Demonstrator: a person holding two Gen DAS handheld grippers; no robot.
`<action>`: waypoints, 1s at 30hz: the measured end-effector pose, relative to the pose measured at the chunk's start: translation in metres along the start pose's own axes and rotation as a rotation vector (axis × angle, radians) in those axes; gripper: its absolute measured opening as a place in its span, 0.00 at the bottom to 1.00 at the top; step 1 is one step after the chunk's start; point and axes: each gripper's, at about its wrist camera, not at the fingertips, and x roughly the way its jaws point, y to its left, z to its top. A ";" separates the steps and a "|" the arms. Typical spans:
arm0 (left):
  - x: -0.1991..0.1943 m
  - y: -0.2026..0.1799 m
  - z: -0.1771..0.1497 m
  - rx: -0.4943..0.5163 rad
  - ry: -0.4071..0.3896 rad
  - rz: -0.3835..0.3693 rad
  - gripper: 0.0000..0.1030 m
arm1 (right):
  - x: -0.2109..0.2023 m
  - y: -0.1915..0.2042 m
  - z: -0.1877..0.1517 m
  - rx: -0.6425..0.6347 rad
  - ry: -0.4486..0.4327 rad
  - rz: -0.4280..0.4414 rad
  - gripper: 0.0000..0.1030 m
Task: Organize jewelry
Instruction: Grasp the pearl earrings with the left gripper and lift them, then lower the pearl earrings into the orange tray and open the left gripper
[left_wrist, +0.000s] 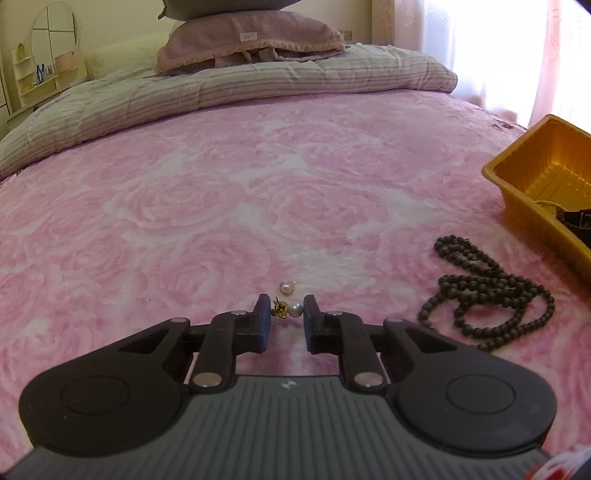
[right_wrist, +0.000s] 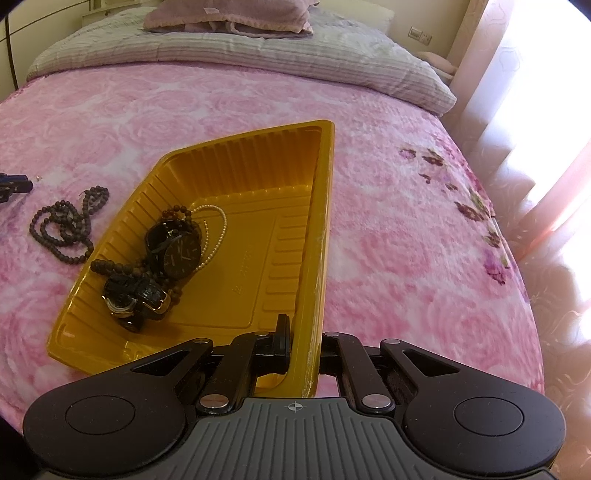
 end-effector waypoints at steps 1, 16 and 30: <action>-0.003 -0.003 0.000 0.000 -0.003 -0.003 0.16 | 0.000 0.000 0.000 -0.001 0.000 0.000 0.06; -0.062 -0.124 0.033 0.111 -0.103 -0.324 0.16 | -0.003 0.002 0.000 -0.001 -0.010 0.000 0.06; -0.082 -0.208 0.048 0.242 -0.137 -0.510 0.16 | -0.004 0.002 0.000 -0.002 -0.019 0.003 0.06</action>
